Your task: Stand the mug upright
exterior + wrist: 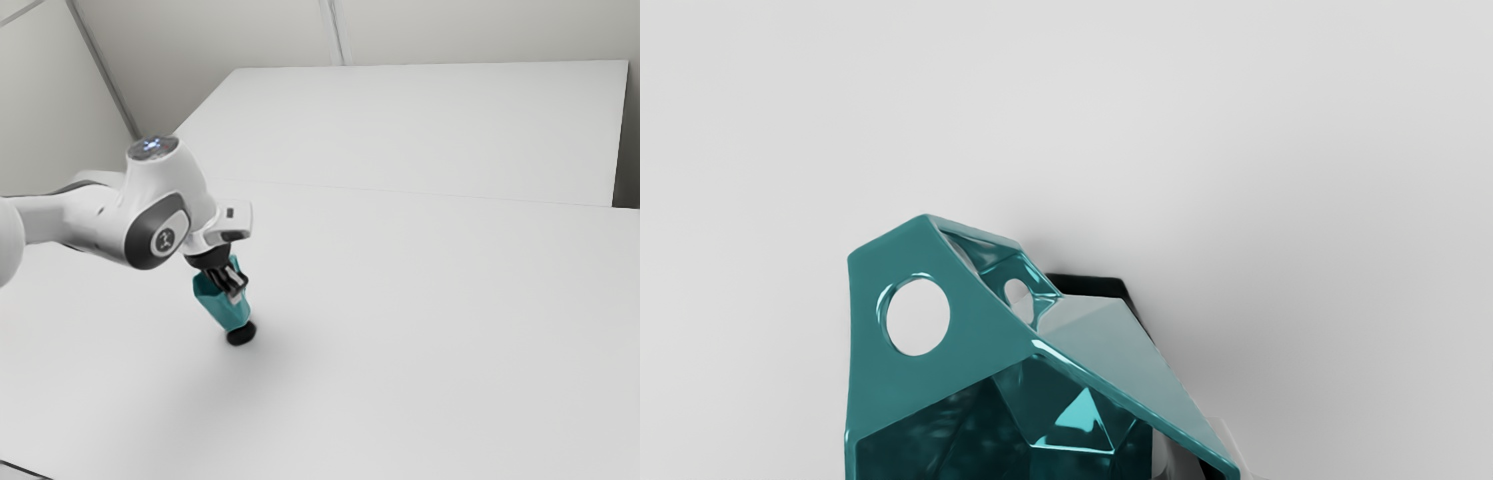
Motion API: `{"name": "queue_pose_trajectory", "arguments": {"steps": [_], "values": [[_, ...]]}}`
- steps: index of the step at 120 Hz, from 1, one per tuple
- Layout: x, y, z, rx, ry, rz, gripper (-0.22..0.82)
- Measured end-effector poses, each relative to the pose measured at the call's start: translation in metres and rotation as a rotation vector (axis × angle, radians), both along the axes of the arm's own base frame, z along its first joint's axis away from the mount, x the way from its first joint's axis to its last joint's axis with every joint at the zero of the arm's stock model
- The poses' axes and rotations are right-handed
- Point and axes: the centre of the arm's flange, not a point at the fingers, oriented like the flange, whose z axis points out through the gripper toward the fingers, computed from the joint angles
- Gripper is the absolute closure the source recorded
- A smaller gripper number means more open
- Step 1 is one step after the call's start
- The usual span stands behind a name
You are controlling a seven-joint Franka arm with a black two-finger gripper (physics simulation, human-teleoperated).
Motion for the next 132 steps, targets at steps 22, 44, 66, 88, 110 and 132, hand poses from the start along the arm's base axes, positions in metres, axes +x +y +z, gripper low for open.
{"name": "queue_pose_trajectory", "arguments": {"steps": [22, 44, 66, 88, 110, 132], "values": [[0.000, -0.005, -0.010, 0.005, 0.003, 0.030, 0.78], [0.000, -0.010, -0.021, 0.002, 0.016, 0.057, 0.78], [0.000, -0.013, -0.031, -0.001, 0.025, 0.079, 0.78], [0.001, -0.013, -0.038, 0.001, 0.031, 0.096, 0.78], [0.001, -0.016, -0.041, 0.012, 0.030, 0.097, 0.74], [0.001, -0.017, -0.039, 0.011, 0.024, 0.107, 0.36]]}}
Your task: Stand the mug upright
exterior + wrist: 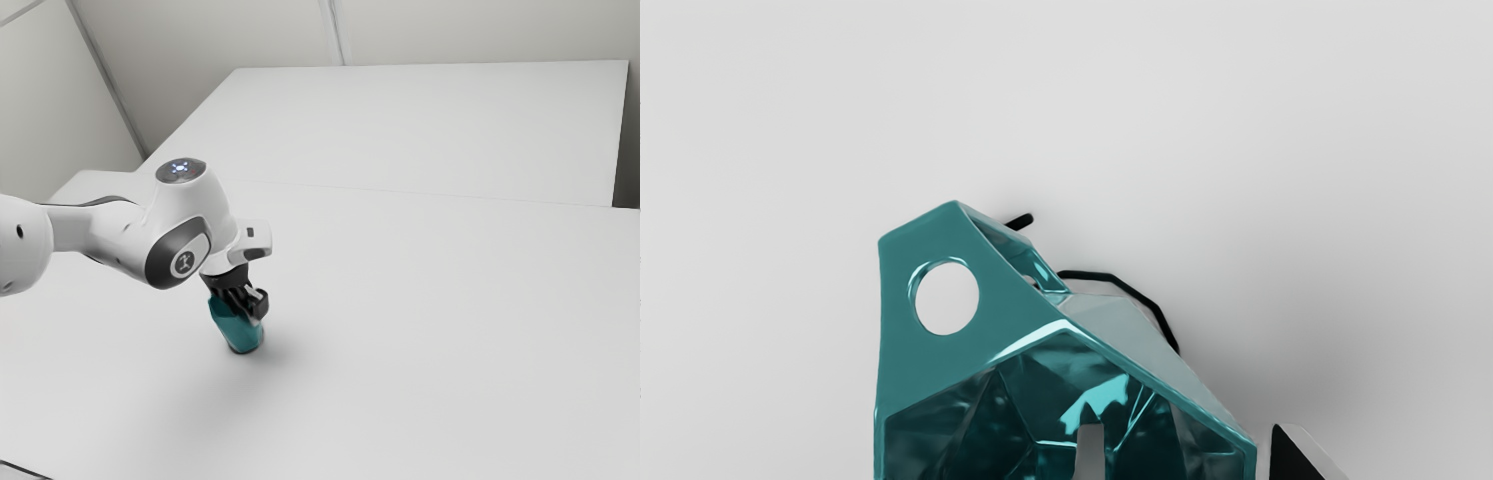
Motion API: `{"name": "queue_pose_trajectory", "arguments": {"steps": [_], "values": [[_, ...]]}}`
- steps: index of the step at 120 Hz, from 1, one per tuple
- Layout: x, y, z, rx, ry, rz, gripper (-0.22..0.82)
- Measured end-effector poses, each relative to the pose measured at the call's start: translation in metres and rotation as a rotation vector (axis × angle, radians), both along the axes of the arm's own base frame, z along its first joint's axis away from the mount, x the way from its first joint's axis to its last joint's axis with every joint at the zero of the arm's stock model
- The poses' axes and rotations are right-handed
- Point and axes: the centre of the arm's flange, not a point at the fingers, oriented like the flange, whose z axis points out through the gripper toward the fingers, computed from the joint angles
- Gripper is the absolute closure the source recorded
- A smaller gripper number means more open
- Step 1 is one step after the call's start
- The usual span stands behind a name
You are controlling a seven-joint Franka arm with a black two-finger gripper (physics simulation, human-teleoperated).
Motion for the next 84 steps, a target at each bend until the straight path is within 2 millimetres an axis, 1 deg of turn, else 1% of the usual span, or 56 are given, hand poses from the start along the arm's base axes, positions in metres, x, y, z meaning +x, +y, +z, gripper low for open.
{"name": "queue_pose_trajectory", "arguments": {"steps": [14, 31, 49, 61, 75, 84], "values": [[0.000, -0.001, 0.006, -0.001, -0.013, 0.005, 0.21], [-0.004, -0.005, 0.023, -0.001, -0.048, 0.002, 0.11], [-0.007, -0.008, 0.038, -0.004, -0.073, 0.006, 0.06], [-0.007, -0.014, 0.047, -0.016, -0.066, 0.021, 0.04], [0.004, -0.016, 0.071, -0.042, -0.052, 0.061, 0.03], [0.014, -0.017, 0.093, -0.055, -0.044, 0.082, 0.03]]}}
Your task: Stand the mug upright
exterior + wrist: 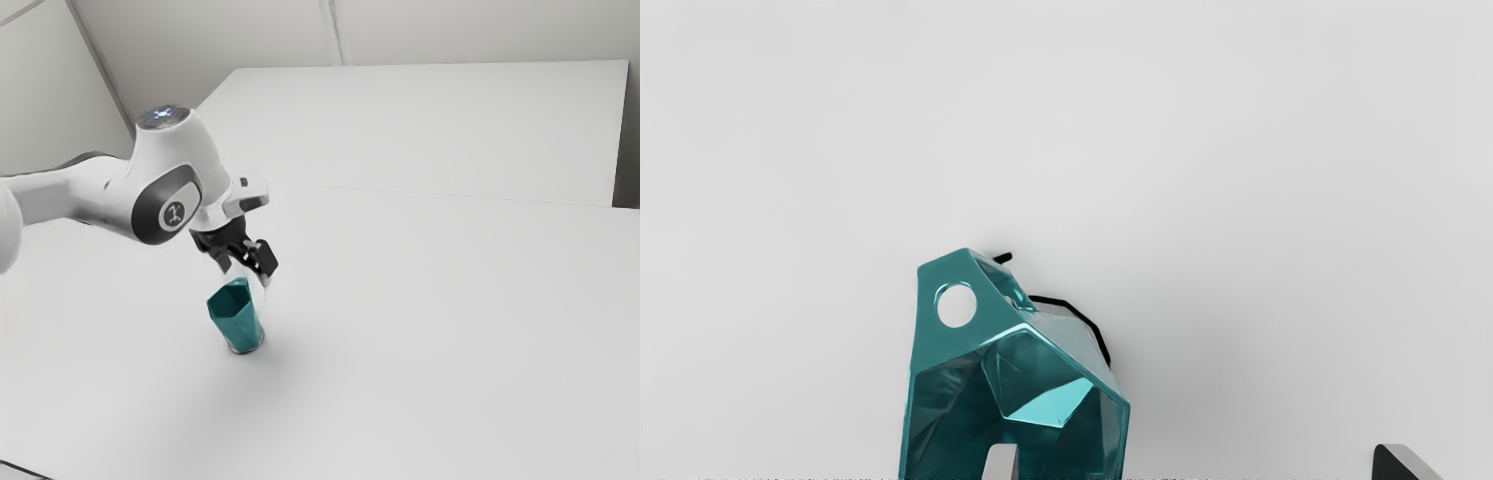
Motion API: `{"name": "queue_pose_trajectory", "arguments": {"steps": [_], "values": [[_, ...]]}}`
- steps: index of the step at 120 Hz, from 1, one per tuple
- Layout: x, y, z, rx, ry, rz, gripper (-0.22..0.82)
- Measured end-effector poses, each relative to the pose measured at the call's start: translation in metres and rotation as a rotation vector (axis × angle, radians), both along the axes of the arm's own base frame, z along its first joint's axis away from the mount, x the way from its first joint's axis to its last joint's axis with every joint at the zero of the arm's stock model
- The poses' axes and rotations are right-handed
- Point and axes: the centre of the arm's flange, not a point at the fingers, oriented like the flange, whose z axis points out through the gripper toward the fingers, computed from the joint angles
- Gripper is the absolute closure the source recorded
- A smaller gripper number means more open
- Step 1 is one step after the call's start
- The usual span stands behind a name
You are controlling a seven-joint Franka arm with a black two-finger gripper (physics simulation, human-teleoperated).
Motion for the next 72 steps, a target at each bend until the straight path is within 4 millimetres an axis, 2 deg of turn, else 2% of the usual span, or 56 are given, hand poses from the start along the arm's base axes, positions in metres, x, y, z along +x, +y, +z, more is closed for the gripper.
{"name": "queue_pose_trajectory", "arguments": {"steps": [44, 58, 72], "values": [[0.036, 0.001, 0.085, -0.018, 0.062, 0.057, 0.01], [0.045, 0.008, 0.109, -0.018, 0.083, 0.079, 0.01], [0.054, 0.012, 0.125, -0.013, 0.106, 0.091, 0.01]]}}
